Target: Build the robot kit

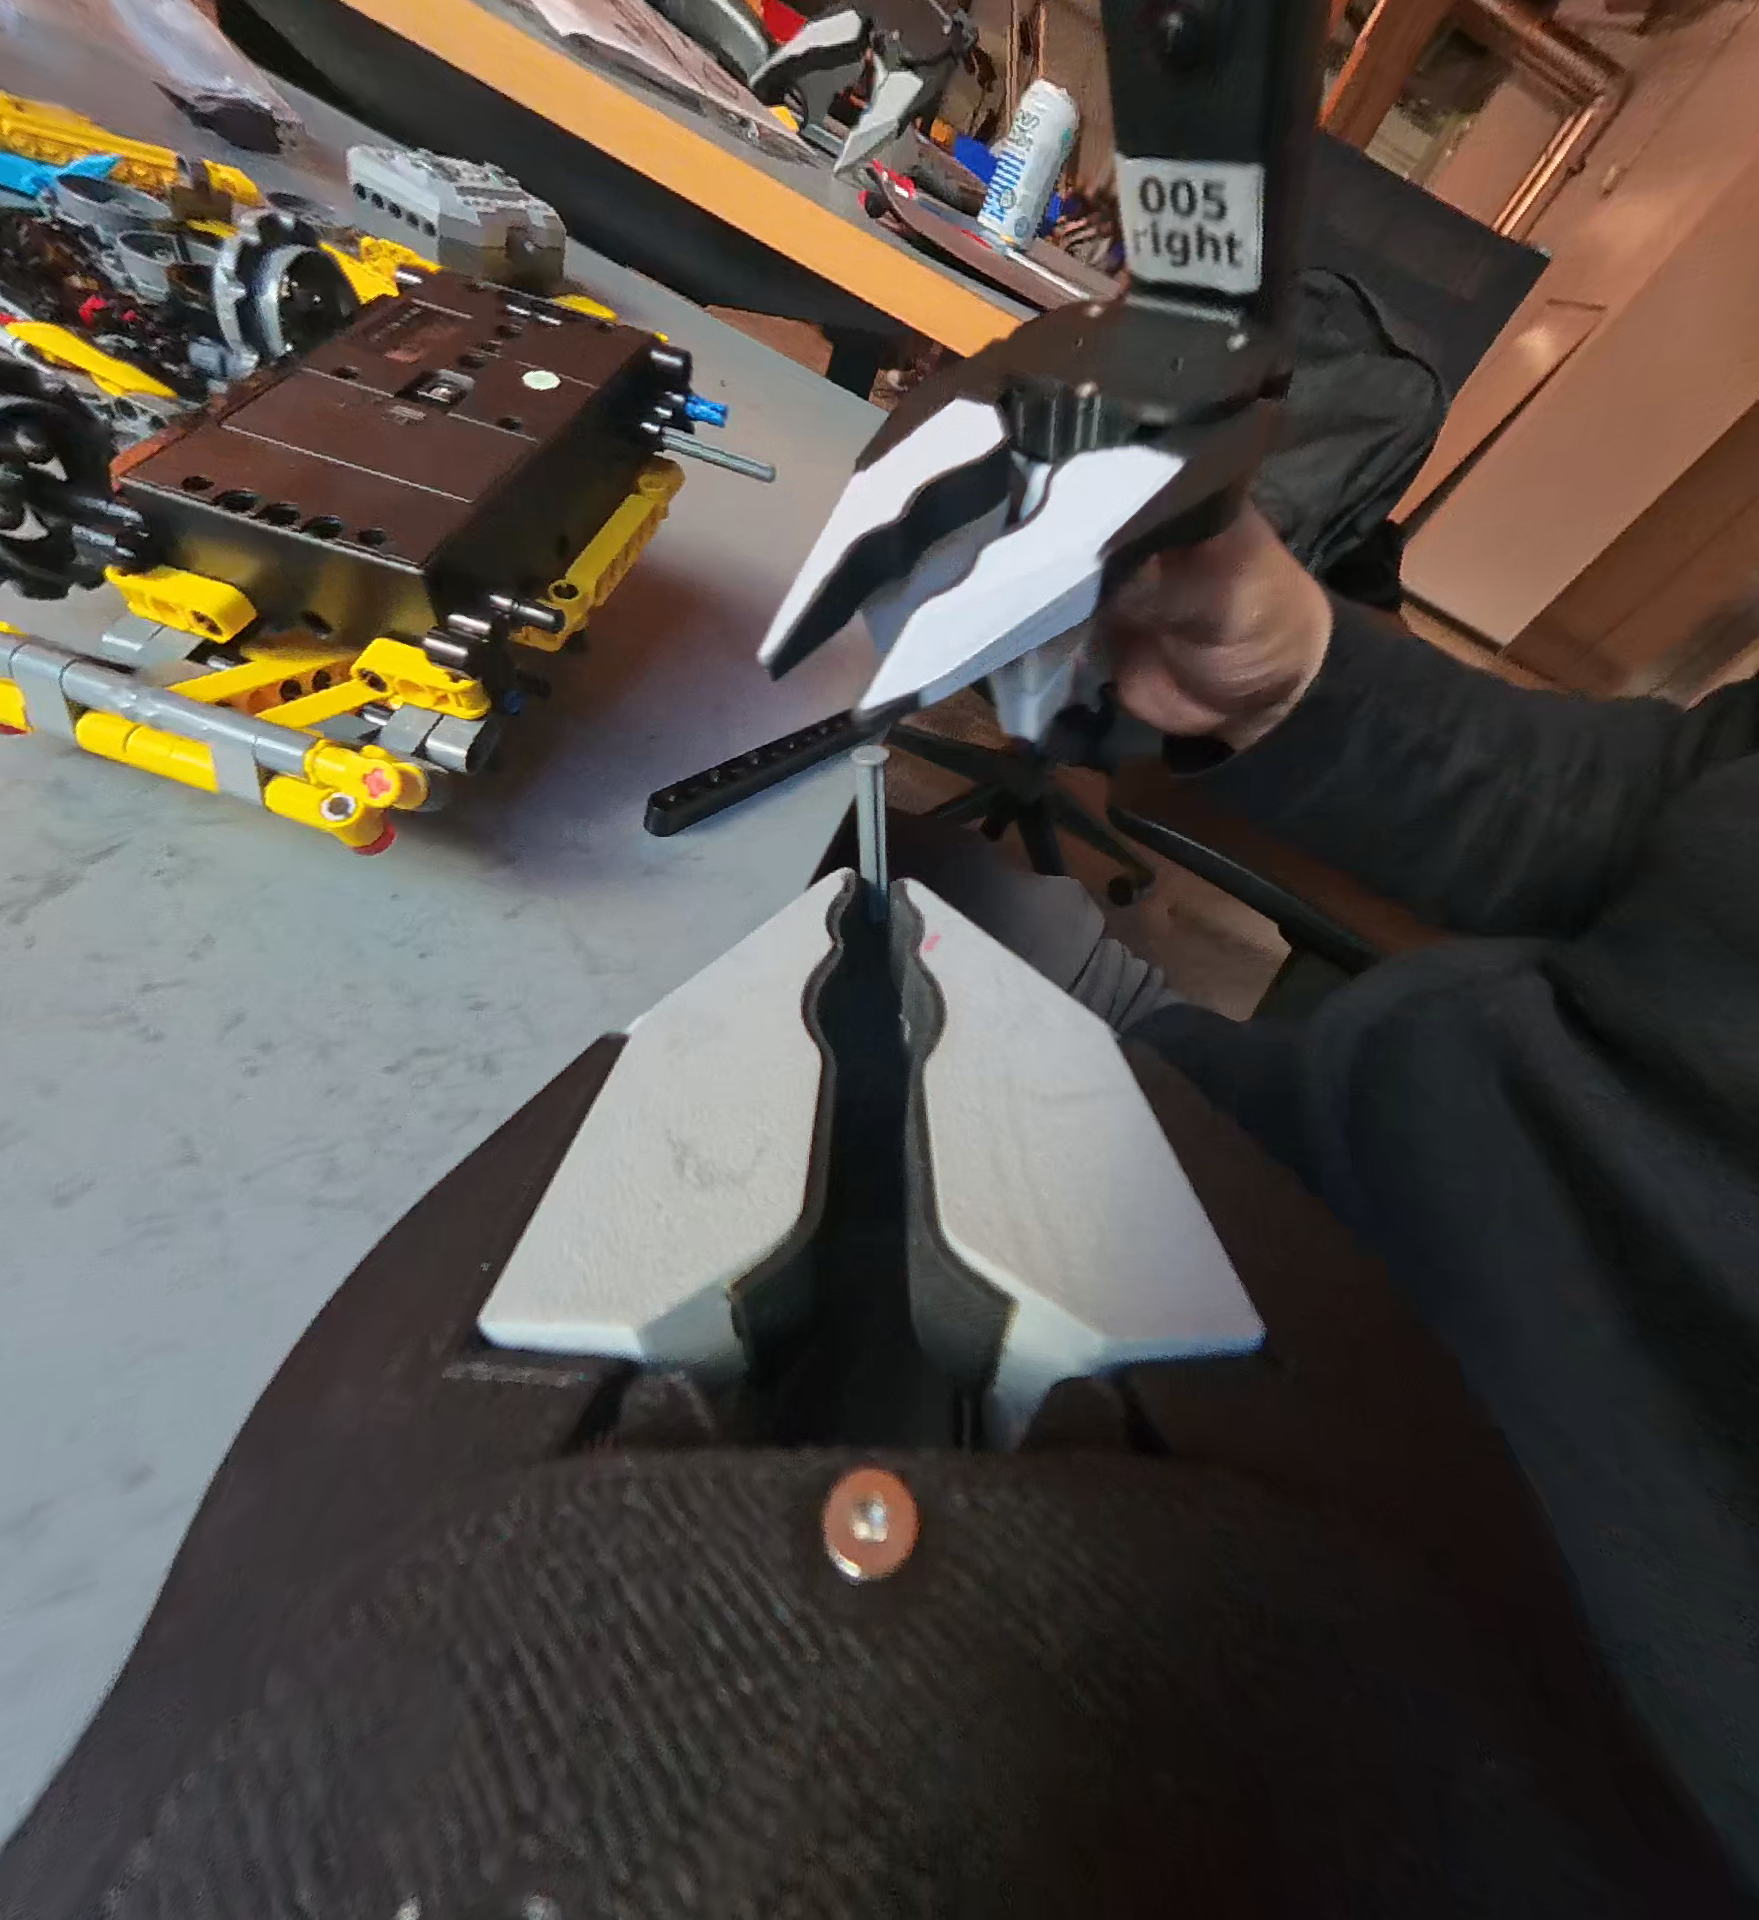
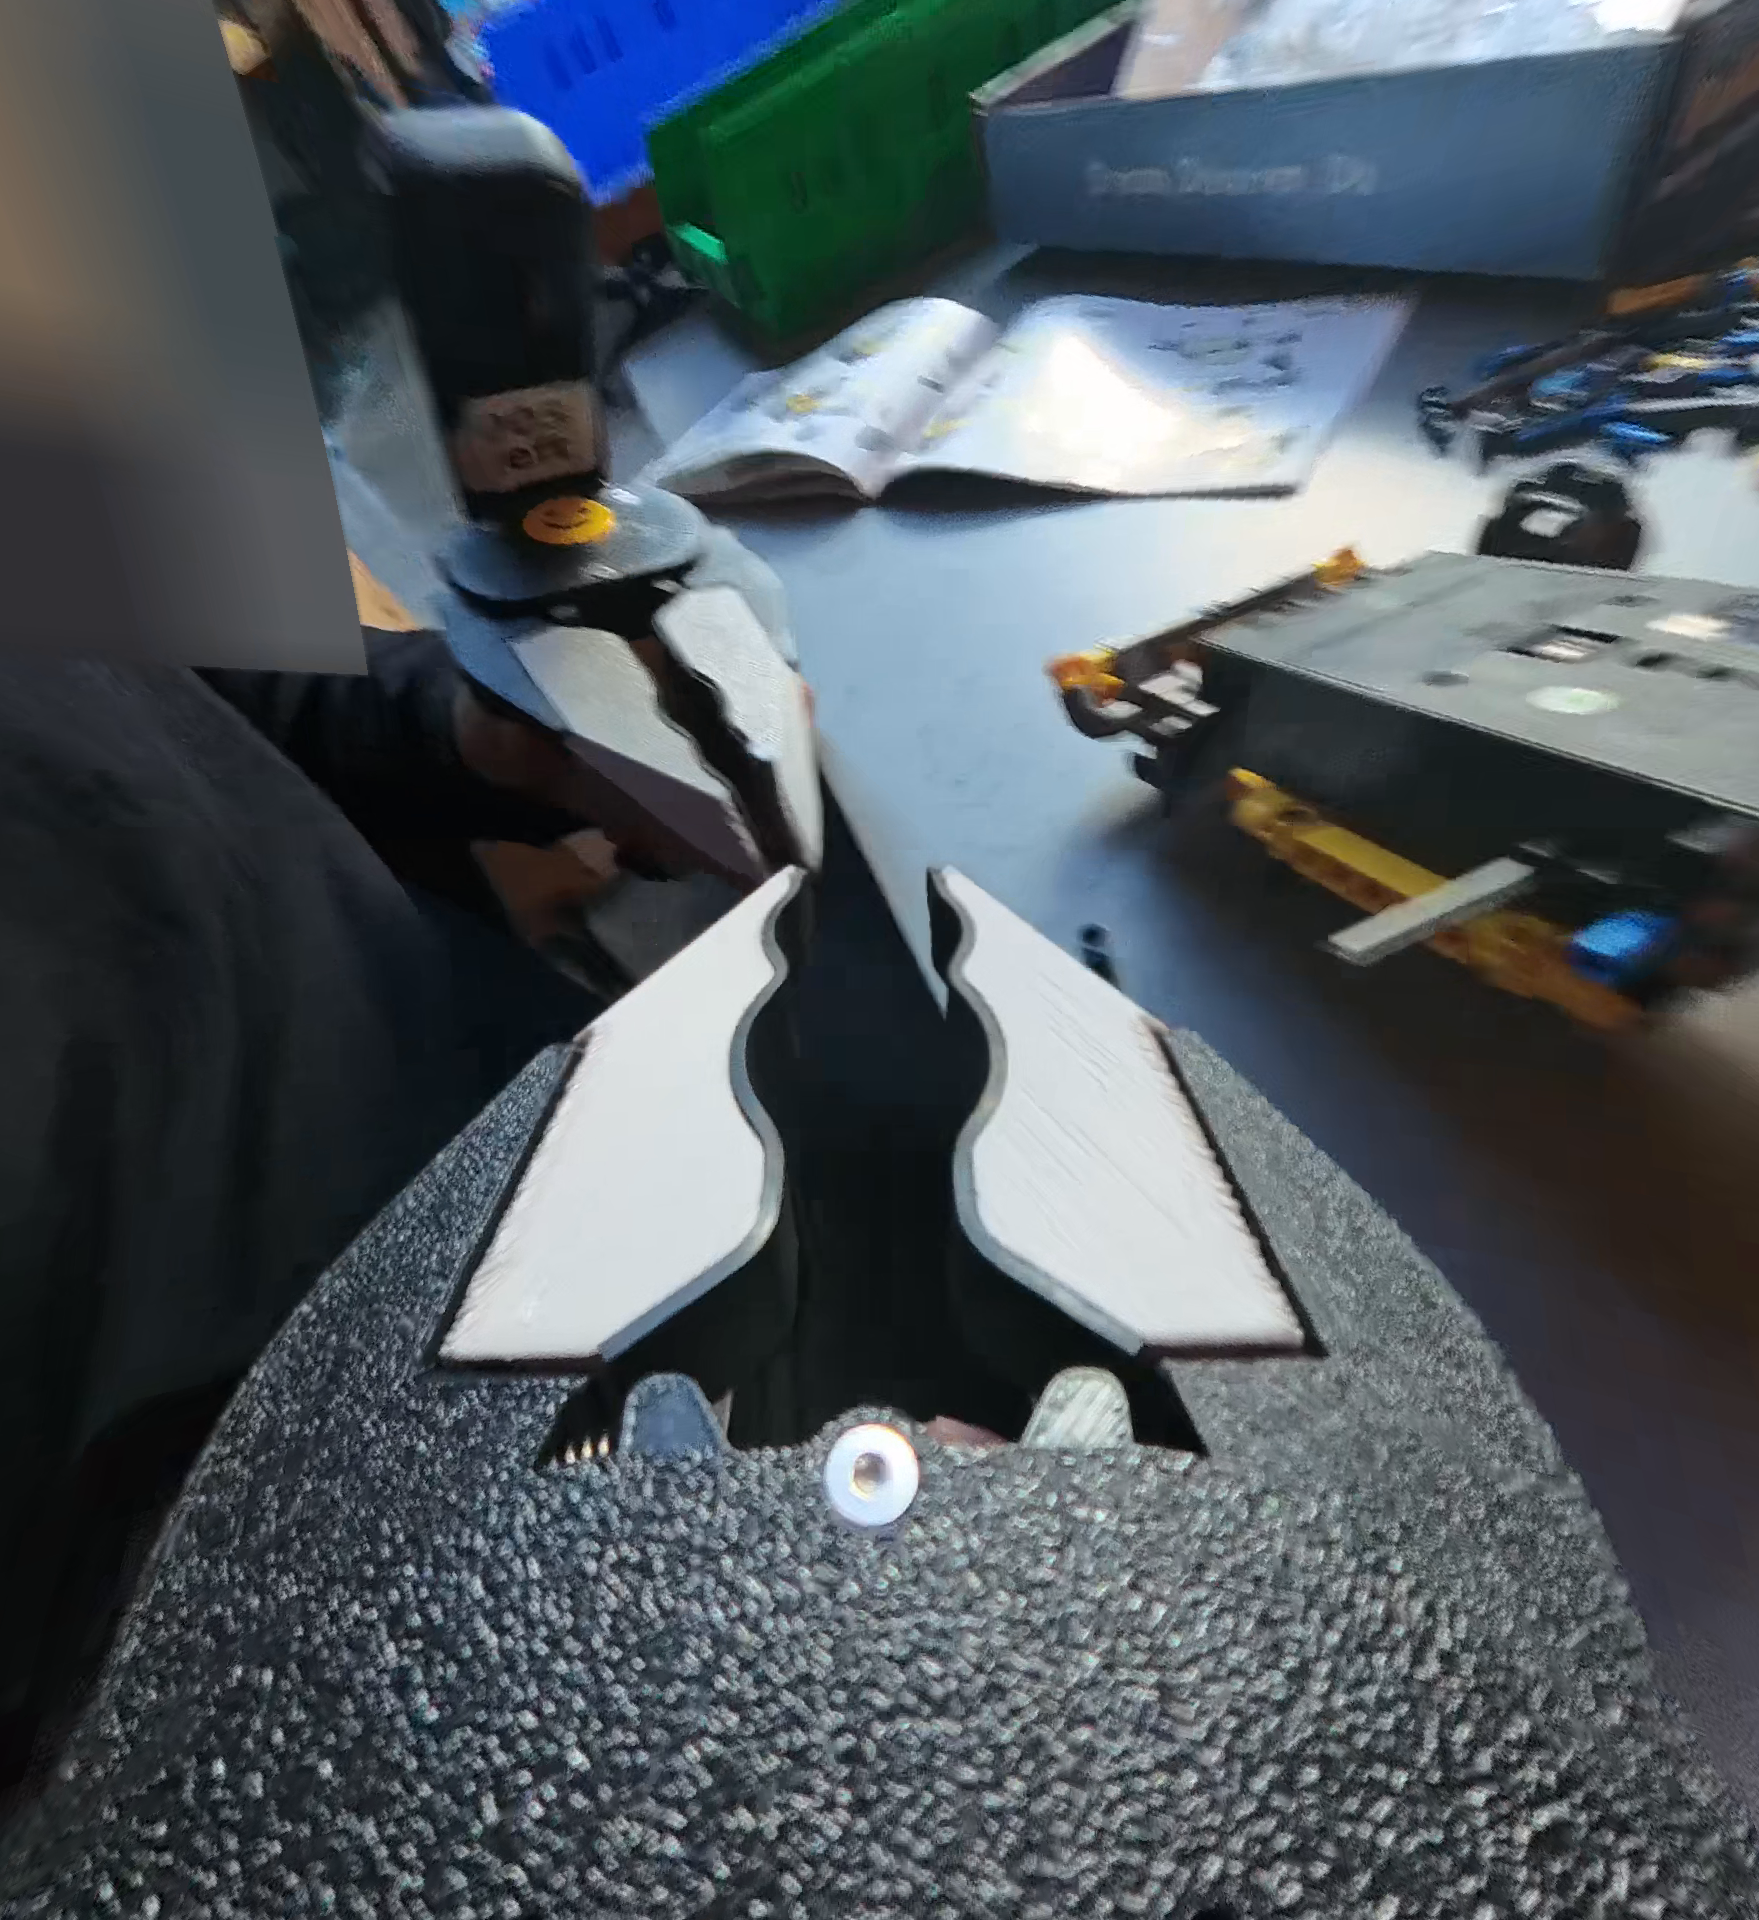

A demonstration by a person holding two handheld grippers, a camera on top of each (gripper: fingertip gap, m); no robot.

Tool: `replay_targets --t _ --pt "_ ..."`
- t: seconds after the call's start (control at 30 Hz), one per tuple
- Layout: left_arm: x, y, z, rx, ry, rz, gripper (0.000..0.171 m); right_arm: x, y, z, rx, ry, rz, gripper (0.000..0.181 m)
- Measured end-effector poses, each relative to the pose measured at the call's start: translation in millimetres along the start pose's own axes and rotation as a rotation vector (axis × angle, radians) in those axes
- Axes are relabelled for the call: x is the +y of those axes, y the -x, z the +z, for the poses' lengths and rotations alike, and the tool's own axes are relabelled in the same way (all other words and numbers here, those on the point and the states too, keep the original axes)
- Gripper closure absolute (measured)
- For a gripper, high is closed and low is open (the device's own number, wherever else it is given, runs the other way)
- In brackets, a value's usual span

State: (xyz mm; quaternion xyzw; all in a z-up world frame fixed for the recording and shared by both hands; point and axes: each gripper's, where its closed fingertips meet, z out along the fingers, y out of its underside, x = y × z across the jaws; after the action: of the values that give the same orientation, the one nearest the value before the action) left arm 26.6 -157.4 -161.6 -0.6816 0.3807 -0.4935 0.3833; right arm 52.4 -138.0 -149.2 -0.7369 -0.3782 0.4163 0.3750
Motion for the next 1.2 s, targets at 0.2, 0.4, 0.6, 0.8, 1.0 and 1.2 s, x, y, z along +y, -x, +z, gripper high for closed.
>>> replay_targets --t 0.2,0.4,0.6,0.8,1.0,1.2 --pt "-6 2 -3 -0.005 -0.038 -0.006 0.17 40 -41 -15 0.263 0.199 -0.097 0.148" --pt "-6 3 -3 -0.004 -0.041 -0.025 0.17 51 -44 -19 0.343 0.316 -0.313 0.141" --pt "-8 6 -6 -0.014 -0.055 -0.034 0.17 44 -33 -18 0.3 0.3 -0.374 0.142" --pt "-16 12 -10 -0.011 -0.106 -0.092 0.17 47 -27 -22 0.321 0.319 -0.467 0.141" --pt "-20 15 -12 0.001 -0.135 -0.126 0.17 54 -33 -18 0.313 0.329 -0.457 0.139" --pt "-22 17 -13 0.0 -0.146 -0.133 0.17 45 -37 -19 0.319 0.296 -0.457 0.143"
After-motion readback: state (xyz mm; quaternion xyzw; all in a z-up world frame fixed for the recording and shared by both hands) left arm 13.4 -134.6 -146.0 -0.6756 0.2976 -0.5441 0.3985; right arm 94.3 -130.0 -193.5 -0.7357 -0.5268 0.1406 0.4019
